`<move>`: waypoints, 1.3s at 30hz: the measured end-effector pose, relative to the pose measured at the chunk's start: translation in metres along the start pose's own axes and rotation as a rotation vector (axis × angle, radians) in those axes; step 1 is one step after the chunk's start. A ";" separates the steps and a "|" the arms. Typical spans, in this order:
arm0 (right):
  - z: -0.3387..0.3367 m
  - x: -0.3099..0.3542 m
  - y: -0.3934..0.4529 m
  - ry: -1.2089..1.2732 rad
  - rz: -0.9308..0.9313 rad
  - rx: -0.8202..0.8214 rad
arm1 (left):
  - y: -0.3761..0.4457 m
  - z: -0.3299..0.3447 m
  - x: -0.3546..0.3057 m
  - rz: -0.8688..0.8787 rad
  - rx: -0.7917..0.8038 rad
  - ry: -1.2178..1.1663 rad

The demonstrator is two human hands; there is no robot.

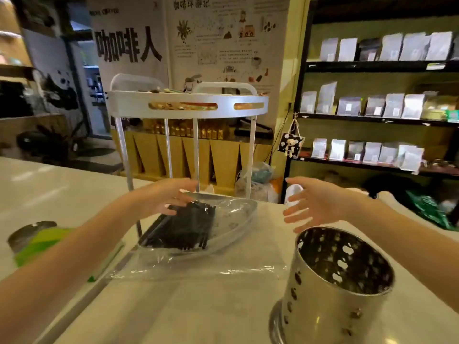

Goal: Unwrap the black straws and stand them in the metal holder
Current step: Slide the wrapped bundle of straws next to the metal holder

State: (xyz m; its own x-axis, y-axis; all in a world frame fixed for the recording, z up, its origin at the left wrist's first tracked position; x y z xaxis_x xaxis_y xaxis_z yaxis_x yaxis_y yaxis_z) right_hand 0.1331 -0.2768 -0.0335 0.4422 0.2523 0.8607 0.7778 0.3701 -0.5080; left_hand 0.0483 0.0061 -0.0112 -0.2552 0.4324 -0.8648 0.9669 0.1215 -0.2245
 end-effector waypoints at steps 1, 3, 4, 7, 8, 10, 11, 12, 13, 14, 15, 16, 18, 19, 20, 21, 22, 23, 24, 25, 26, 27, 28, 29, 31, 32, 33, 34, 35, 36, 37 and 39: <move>0.003 -0.004 0.005 0.001 0.014 0.006 | 0.006 -0.002 0.004 -0.005 -0.045 0.044; 0.008 -0.007 0.013 0.053 -0.008 0.048 | 0.018 -0.009 0.016 -0.072 -0.140 0.155; 0.010 -0.012 0.021 0.078 -0.023 0.087 | 0.023 -0.010 0.025 -0.132 -0.153 0.178; 0.018 -0.022 0.040 0.050 0.022 0.160 | 0.032 -0.006 0.043 -0.277 -0.148 0.225; 0.021 -0.025 0.046 0.061 0.069 0.172 | 0.034 -0.005 0.046 -0.287 -0.146 0.257; 0.030 -0.030 0.054 0.112 0.145 0.196 | 0.038 -0.004 0.050 -0.292 -0.139 0.269; 0.035 -0.030 0.056 0.095 0.130 0.204 | 0.040 -0.003 0.051 -0.288 -0.126 0.269; 0.038 -0.029 0.058 0.073 0.103 0.205 | 0.040 -0.002 0.052 -0.287 -0.109 0.264; 0.040 -0.029 0.060 0.058 0.073 0.206 | 0.040 0.000 0.053 -0.289 -0.083 0.262; 0.042 -0.028 0.061 0.053 0.051 0.208 | 0.040 0.002 0.055 -0.289 -0.065 0.251; 0.043 -0.028 0.062 0.055 0.038 0.209 | 0.041 0.004 0.057 -0.290 -0.058 0.236; 0.043 -0.028 0.063 0.064 0.032 0.210 | 0.040 0.005 0.058 -0.290 -0.074 0.222; 0.045 -0.025 0.060 0.110 0.018 0.212 | 0.038 0.006 0.058 -0.295 -0.083 0.171; 0.046 -0.023 0.059 0.142 0.004 0.210 | 0.038 0.006 0.059 -0.307 -0.088 0.139; 0.046 -0.020 0.058 0.177 -0.014 0.207 | 0.039 0.004 0.061 -0.315 -0.088 0.095; 0.046 -0.017 0.058 0.211 -0.034 0.205 | 0.039 0.003 0.062 -0.319 -0.087 0.046; 0.045 -0.013 0.057 0.240 -0.053 0.206 | 0.039 0.001 0.062 -0.313 -0.086 -0.003; 0.045 -0.009 0.056 0.264 -0.073 0.214 | 0.040 -0.002 0.061 -0.300 -0.091 -0.049; 0.045 -0.005 0.053 0.284 -0.092 0.220 | 0.041 -0.004 0.059 -0.282 -0.096 -0.093; 0.044 0.001 0.050 0.290 -0.118 0.222 | 0.041 -0.006 0.057 -0.275 -0.106 -0.124; 0.043 0.008 0.046 0.291 -0.146 0.221 | 0.040 -0.009 0.054 -0.265 -0.112 -0.152; 0.042 0.015 0.041 0.284 -0.182 0.219 | 0.039 -0.011 0.051 -0.252 -0.118 -0.179; 0.041 0.024 0.034 0.277 -0.214 0.218 | 0.038 -0.014 0.047 -0.238 -0.122 -0.208; 0.041 0.032 0.027 0.262 -0.241 0.225 | 0.036 -0.016 0.042 -0.229 -0.124 -0.231; 0.041 0.051 0.011 0.225 -0.292 0.239 | 0.031 -0.018 0.031 -0.214 -0.123 -0.268; 0.040 0.060 0.003 0.221 -0.313 0.236 | 0.027 -0.017 0.024 -0.205 -0.116 -0.290; 0.037 0.069 -0.006 0.217 -0.337 0.227 | 0.023 -0.016 0.017 -0.193 -0.103 -0.321; 0.036 0.078 -0.015 0.218 -0.361 0.219 | 0.019 -0.014 0.011 -0.184 -0.086 -0.351; 0.033 0.087 -0.024 0.221 -0.391 0.208 | 0.017 -0.011 0.005 -0.179 -0.069 -0.391; 0.032 0.094 -0.036 0.234 -0.421 0.204 | 0.012 -0.007 -0.002 -0.167 -0.042 -0.443; 0.030 0.101 -0.049 0.237 -0.458 0.199 | 0.008 -0.002 -0.011 -0.142 -0.015 -0.500; 0.024 0.113 -0.073 0.193 -0.534 0.165 | -0.001 0.012 -0.032 -0.070 0.022 -0.573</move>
State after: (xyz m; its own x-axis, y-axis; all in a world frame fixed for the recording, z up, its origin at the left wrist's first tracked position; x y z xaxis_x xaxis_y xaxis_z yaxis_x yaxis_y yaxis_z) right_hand 0.1153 -0.2544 0.1000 0.0939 -0.1684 0.9812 0.8421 0.5391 0.0120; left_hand 0.0553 -0.0186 0.0116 -0.2798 -0.1297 -0.9513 0.9492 0.1111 -0.2943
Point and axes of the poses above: each hand's wrist, its own y-axis towards the middle knuckle, its own z-axis out of the palm, x = y × z, the point moved 5 cm from there along y, towards the middle knuckle, and after that the axes turned 3 degrees about y, right-handed, at the moved point
